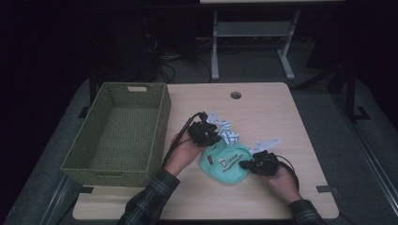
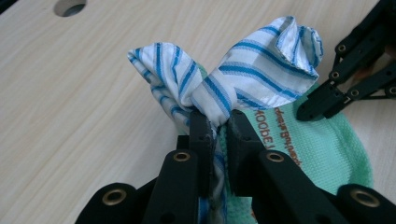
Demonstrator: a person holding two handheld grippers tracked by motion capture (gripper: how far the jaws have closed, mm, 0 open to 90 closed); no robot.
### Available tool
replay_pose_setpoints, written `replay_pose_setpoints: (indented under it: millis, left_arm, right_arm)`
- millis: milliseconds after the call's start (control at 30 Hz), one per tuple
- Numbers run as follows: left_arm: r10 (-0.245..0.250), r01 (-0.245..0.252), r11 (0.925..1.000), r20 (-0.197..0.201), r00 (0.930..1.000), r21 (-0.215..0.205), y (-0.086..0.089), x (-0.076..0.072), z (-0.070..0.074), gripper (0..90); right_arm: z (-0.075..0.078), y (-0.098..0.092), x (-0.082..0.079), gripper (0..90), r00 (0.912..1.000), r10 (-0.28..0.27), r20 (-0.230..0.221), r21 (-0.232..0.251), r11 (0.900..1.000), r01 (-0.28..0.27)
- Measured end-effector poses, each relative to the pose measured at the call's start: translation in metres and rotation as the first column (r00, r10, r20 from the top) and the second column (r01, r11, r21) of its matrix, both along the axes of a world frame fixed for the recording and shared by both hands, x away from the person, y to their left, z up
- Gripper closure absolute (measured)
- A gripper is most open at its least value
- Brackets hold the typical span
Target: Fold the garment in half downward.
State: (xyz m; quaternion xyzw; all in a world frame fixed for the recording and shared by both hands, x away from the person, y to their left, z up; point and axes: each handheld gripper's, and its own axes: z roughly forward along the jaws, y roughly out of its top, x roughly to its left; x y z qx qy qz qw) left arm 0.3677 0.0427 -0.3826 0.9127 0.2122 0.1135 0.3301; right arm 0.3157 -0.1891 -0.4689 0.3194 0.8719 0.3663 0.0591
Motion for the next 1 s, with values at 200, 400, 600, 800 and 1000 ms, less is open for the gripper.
replay_pose_setpoints:
  millis: [200,400,600,800,1000]
  left_arm:
    - [-0.031,0.032,0.9991,-0.018,0.9994,0.027,-0.013,-0.005,-0.01,81.7]
    - [-0.06,0.062,0.9969,-0.048,0.997,0.049,-0.025,-0.01,-0.022,80.1]
    - [-0.081,0.082,0.9965,-0.078,0.9936,0.014,-0.025,-0.009,-0.024,66.6]
    - [-0.109,0.101,0.9922,-0.112,0.9878,-0.073,-0.02,-0.011,-0.012,52.5]
    - [-0.061,0.05,0.9927,-0.098,0.9933,-0.11,-0.015,-0.005,-0.008,54.1]
  right_arm:
    - [0.006,-0.013,-0.004,89.9,0.9997,-0.021,0.014,0.014,1.0,0.021]
    - [0.003,-0.022,-0.005,89.9,0.9993,-0.038,0.003,-0.001,0.999,0.038]
    - [0.005,-0.029,-0.007,89.9,0.9987,-0.05,0.005,0.002,0.999,0.05]
    - [0.007,-0.035,-0.01,89.9,0.9984,-0.055,0.009,0.004,0.998,0.055]
    - [0.005,-0.036,-0.013,89.9,0.9986,-0.052,0.002,0.002,0.999,0.052]
